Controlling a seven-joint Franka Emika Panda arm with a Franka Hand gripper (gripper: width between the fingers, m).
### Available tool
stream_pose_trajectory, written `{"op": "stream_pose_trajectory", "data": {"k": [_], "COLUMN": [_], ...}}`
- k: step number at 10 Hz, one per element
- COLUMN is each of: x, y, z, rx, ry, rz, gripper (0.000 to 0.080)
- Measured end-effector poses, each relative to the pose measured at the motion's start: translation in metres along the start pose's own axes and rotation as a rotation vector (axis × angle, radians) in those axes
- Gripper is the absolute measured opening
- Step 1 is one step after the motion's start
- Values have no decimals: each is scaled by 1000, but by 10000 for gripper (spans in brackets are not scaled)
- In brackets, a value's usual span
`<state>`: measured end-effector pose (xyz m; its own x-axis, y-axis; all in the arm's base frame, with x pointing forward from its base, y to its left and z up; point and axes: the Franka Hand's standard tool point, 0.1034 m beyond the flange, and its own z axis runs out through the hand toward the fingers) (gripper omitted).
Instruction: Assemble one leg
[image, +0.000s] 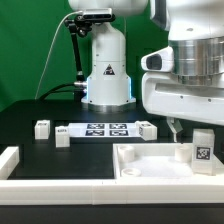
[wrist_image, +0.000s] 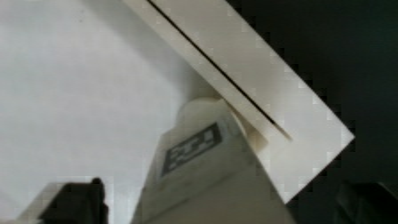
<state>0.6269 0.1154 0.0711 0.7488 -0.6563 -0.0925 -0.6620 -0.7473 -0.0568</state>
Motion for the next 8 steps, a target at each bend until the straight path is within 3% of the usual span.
{"op": "stream_pose_trajectory", "data": {"k": [3,6,7,8], "x": [3,5,4,4], "y": [1,2,2,1], "z": [0,0,0,0], "rx": [-23,-24,-23,-23], "ry": [33,32,32,32], "rz": [-445,-519,-508,-481], "gripper": [649,618,434,434]}}
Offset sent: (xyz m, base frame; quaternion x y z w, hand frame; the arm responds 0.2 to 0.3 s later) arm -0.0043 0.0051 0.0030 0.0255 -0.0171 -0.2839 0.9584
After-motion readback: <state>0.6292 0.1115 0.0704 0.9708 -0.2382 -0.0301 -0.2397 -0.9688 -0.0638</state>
